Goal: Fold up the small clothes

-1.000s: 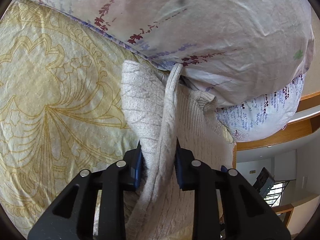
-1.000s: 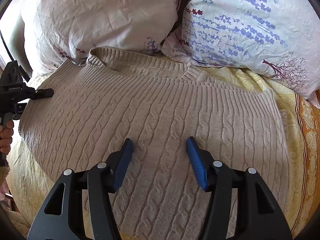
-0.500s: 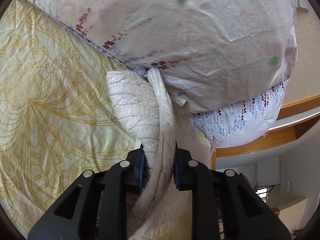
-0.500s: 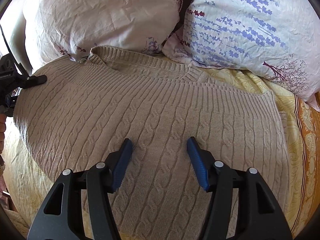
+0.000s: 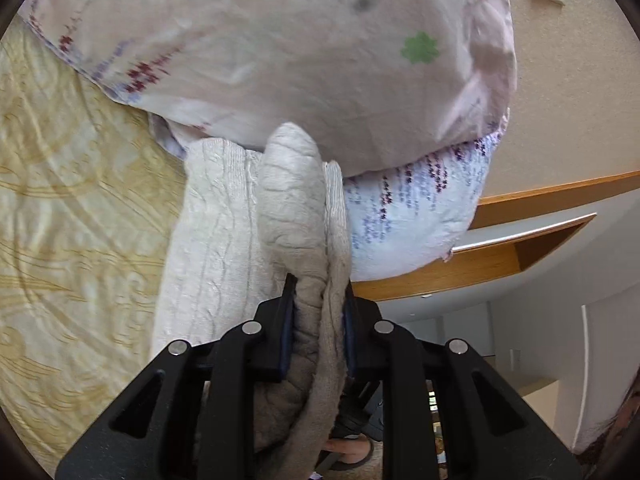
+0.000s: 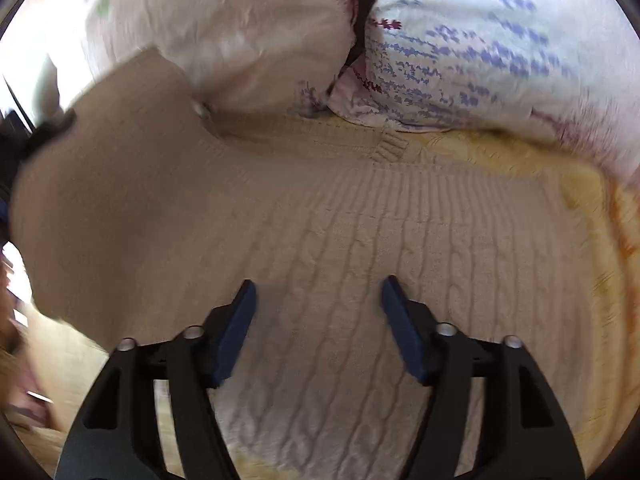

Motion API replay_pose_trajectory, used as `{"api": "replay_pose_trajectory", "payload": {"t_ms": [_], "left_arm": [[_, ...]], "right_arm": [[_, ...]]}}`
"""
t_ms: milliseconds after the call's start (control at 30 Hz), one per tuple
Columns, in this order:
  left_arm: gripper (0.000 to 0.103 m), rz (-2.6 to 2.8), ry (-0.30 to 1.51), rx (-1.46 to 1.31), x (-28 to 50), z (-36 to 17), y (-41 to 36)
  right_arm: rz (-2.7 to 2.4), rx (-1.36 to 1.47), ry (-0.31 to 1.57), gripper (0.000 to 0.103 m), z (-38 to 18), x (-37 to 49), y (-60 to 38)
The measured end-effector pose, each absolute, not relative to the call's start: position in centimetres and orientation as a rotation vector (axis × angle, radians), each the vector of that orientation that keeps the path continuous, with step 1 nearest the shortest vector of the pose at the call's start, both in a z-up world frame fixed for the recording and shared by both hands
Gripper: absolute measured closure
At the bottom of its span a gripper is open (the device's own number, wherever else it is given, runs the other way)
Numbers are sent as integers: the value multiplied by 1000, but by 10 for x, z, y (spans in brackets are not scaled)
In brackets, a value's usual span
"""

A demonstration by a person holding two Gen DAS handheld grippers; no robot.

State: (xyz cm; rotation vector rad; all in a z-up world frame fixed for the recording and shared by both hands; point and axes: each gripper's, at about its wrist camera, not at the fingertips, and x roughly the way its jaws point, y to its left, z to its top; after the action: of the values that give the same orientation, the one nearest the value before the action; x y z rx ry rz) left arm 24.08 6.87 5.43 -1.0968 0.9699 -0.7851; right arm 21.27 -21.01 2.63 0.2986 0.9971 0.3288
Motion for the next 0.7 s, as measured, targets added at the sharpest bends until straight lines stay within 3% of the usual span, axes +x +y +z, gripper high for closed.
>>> {"api": "replay_pose_trajectory", "payload": {"t_ms": [300, 333, 367, 567, 600, 667, 700], "left_arm": [[83, -929, 1040, -1154, 259, 52, -29], [96, -958, 1041, -1171, 260, 51, -39], [99, -993, 1048, -1192, 261, 50, -50], [98, -1057, 1121, -1040, 255, 51, -102], [93, -1062, 1106, -1011, 252, 56, -100], [58, -1034, 1062, -932, 243, 67, -86], [51, -999, 1035, -885, 240, 74, -76]], "right_arm": [[422, 737, 929, 27, 34, 199, -281], [418, 788, 916, 25, 34, 198, -289], [413, 837, 905, 24, 33, 197, -298], [364, 1026, 933, 21, 15, 194, -329], [361, 1024, 933, 21, 15, 194, -330], [363, 1007, 931, 22, 18, 194, -329], [371, 998, 936, 24, 19, 197, -326]]}}
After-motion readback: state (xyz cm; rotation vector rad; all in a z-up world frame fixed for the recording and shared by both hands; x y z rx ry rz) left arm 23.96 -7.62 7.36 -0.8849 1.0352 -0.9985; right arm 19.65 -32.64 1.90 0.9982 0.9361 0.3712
